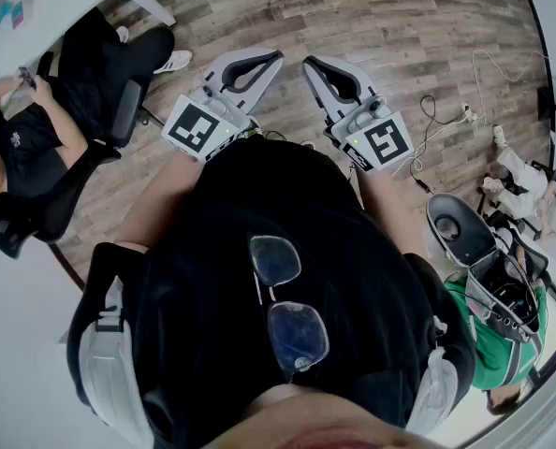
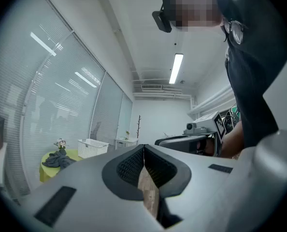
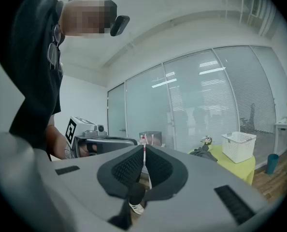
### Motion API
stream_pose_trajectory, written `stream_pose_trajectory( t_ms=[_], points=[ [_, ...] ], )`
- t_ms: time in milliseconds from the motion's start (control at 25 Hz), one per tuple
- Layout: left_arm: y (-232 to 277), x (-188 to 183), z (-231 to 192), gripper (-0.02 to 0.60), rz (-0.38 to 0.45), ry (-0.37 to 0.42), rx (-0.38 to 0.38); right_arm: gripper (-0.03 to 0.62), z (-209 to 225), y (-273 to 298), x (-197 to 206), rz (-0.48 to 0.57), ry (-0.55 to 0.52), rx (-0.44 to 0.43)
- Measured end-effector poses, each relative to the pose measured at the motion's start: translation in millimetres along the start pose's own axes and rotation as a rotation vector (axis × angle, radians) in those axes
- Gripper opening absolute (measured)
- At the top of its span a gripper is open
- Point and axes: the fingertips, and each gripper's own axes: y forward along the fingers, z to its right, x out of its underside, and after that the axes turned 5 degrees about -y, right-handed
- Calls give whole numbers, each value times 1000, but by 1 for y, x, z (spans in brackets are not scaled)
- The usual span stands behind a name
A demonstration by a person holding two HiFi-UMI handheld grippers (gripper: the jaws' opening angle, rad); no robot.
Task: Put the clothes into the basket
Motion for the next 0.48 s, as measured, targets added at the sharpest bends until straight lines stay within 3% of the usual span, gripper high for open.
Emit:
stream_pose_trajectory(
  t_ms=[280,480],
  points=[
    [-11,1,-5,11,8,8,-2,34,-6,5,1,-3,-13,8],
    [-8,2,-22,11,-1,16,-52,35,10,6,-1,29,-5,15]
  ],
)
